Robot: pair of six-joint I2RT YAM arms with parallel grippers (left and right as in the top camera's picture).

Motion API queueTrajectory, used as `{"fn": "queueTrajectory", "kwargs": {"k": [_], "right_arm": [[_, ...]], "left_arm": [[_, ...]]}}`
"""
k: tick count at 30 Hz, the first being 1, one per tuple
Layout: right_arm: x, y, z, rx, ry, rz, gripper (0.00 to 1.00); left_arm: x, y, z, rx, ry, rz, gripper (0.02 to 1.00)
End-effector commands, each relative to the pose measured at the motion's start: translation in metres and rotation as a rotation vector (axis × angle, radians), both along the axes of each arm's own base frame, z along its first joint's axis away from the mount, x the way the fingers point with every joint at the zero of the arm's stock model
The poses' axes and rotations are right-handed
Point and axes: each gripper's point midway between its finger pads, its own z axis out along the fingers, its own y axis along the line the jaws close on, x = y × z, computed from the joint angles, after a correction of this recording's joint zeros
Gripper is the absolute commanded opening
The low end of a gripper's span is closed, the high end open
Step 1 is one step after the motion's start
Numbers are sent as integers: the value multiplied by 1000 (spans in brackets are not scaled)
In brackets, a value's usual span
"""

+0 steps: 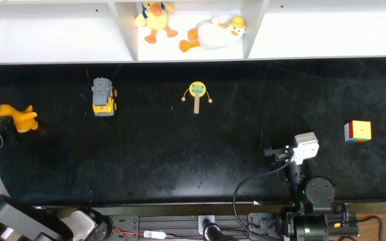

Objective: Store Toys

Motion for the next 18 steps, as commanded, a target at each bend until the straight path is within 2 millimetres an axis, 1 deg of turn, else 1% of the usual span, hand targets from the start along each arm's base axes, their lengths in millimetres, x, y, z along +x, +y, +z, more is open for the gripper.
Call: {"fn": "queueTrajectory", "kwargs": {"k": [1, 3, 6, 9, 14, 18], "right_arm": [[1, -2, -4, -3, 0, -9, 996], [1, -2, -4, -3, 0, -9, 996], [1, -2, -4, -3, 0, -9, 993], [1, -2, -4, -3, 0, -9, 996], [1, -2, -4, -3, 0, -9, 996], [1, -2, -4, -3, 0, -9, 996]], "left_arm": [[4, -10, 15, -11, -14, -5, 130], [0, -11, 24, -39, -32, 64, 71], [-6, -20, 35, -84, -52, 114, 69], [-9, -32, 44, -102, -61, 122, 69], [2, -44, 61, -102, -90, 162, 66], [21, -56, 76, -80, -106, 190, 69]]}}
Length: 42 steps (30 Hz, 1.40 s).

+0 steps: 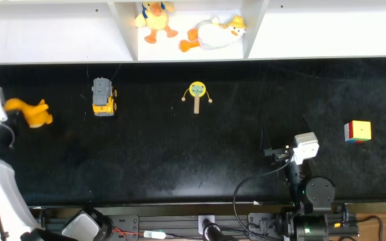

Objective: Store Toys

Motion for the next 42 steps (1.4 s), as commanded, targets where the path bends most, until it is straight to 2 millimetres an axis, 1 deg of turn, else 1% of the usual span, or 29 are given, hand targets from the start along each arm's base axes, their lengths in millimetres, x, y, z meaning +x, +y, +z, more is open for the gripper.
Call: {"fn": "queueTrajectory", "kwargs": {"k": [1, 4, 6, 11, 17, 20, 24, 32, 42], "right_arm": [[1, -2, -4, -3, 0, -9, 998], [1, -2, -4, -3, -1, -9, 993], [1, -2, -4, -3, 0, -9, 996], [1, -2, -4, -3, -1, -9, 993], [1, -2, -4, -3, 0, -9, 993], [1, -2, -4, -3, -1, -9, 993], [1, -2, -4, -3, -1, -9, 996], [1, -2, -4, -3, 0, -9, 996], [1, -2, -4, -3, 0, -9, 996]], "left_arm": [[22, -5, 34, 39, -53, 84, 69], [35, -6, 43, 83, -42, 125, 66], [47, -8, 50, 103, -44, 123, 62], [81, -7, 65, 83, -71, 127, 62], [114, 7, 71, 70, -83, 136, 62], [133, 7, 74, 56, -100, 110, 84], [153, 9, 77, 60, -116, 92, 91], [177, 5, 73, 74, -140, 61, 97], [183, 8, 53, 81, -103, 44, 99]]}}
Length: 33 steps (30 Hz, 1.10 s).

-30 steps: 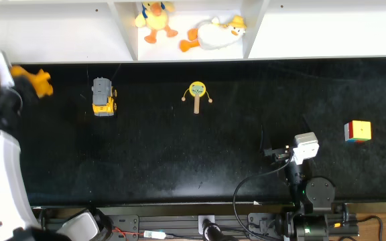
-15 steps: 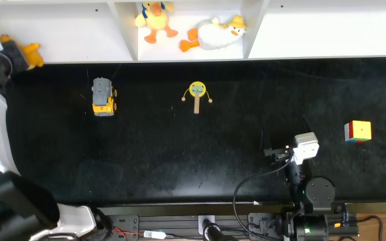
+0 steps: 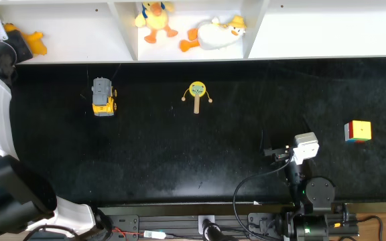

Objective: Store Toys

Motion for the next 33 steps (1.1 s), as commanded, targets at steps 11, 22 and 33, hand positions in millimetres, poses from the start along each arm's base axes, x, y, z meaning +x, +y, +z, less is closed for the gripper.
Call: {"fn": "queueTrajectory", "kwargs": {"k": [11, 22, 33], "right_arm": [[1, -2, -4, -3, 0, -9, 996], [1, -2, -4, -3, 0, -9, 996], [1, -2, -4, -3, 0, -9, 993]], "left_arm": [[16, -8, -10, 7, 16, -45, 176], [19, -16, -10, 8, 17, -61, 641], [-12, -27, 21, 6, 29, -57, 998]]}}
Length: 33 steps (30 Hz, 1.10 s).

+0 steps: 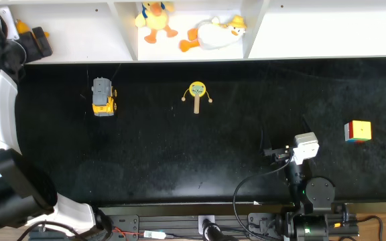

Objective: Store Toys

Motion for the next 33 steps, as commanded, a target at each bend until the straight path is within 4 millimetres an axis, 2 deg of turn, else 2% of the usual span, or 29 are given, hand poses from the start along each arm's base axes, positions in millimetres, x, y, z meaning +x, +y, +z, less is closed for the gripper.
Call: {"fn": "queueTrajectory", "kwargs": {"k": [1, 5, 10, 16, 21, 24, 27, 33], "right_arm": [[1, -2, -4, -3, 0, -9, 996], [1, -2, -4, -3, 0, -9, 996], [1, -2, -4, -3, -1, -9, 996], [1, -2, -4, -3, -1, -9, 998], [1, -2, -4, -3, -1, -9, 996], [1, -2, -4, -3, 0, -9, 993], [1, -2, -4, -3, 0, -9, 996], [1, -2, -4, -3, 0, -9, 996]], "left_arm": [[-21, -9, 42, 18, -42, -2, 996], [-47, -22, 42, 1, 5, -7, 998], [-87, -40, 20, -17, 49, -15, 996], [-141, -92, -9, -53, 48, -52, 998], [-173, -134, -33, -152, 33, -39, 998], [-179, -155, -48, -182, 27, -77, 998], [-174, -170, -56, -168, 11, -126, 998], [-158, -162, -63, -71, 2, -82, 998]]}}
